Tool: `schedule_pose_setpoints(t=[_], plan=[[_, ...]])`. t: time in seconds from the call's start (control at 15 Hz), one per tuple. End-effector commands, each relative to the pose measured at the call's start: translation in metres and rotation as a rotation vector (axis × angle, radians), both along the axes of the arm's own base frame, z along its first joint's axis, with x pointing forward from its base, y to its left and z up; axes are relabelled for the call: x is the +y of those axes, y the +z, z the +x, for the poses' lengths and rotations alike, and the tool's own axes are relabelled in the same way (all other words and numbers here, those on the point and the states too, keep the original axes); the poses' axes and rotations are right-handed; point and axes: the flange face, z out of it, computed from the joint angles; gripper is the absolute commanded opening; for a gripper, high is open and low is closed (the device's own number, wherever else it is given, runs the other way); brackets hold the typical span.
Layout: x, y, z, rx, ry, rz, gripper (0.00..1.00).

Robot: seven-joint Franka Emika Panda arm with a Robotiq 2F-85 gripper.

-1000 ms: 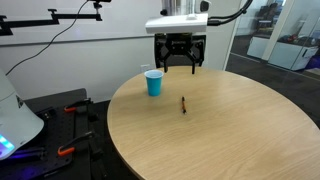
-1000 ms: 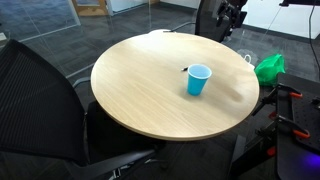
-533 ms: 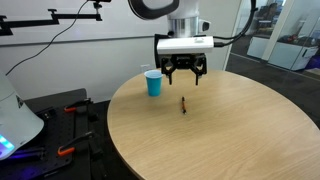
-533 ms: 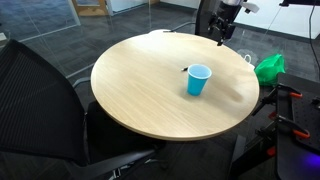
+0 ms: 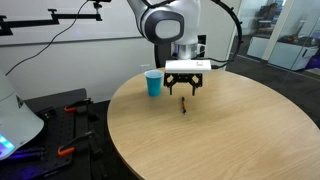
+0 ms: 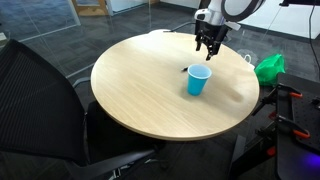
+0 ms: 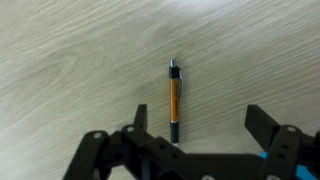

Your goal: Put the pen in the cup

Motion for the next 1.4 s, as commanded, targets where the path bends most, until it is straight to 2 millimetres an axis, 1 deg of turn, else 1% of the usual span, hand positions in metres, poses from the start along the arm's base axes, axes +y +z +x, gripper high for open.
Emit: schedule_pose_setpoints(t=[0.0,0.27,0.47,0.53,0.6,0.67,0.73,0.8,0.87,1.0,1.07,1.13,1.2,1.27,1.33], plan=[[0.004,-0.019,0.016,-0.033,0.031,-0.026,1.0],[0.011,-0.039,0.023,-0.012,0.072,-0.04,1.0],[0.014,-0.046,0.027,0.002,0.092,-0.041,1.0],[0.015,-0.049,0.029,0.006,0.097,-0.039,0.98],[0.016,-0.05,0.03,0.008,0.101,-0.039,0.9],[0.017,-0.052,0.031,0.013,0.105,-0.037,0.9],[0.018,-0.054,0.032,0.015,0.107,-0.035,0.86],[0.019,-0.056,0.033,0.018,0.11,-0.033,0.86],[0.02,-0.058,0.033,0.023,0.113,-0.031,0.81],[0.022,-0.061,0.034,0.028,0.116,-0.028,0.75],[0.023,-0.063,0.035,0.03,0.117,-0.027,0.68],[0.023,-0.064,0.035,0.031,0.118,-0.026,0.64],[0.023,-0.065,0.036,0.032,0.118,-0.026,0.58],[0.023,-0.067,0.036,0.033,0.118,-0.025,0.38],[0.024,-0.068,0.036,0.035,0.119,-0.025,0.33]])
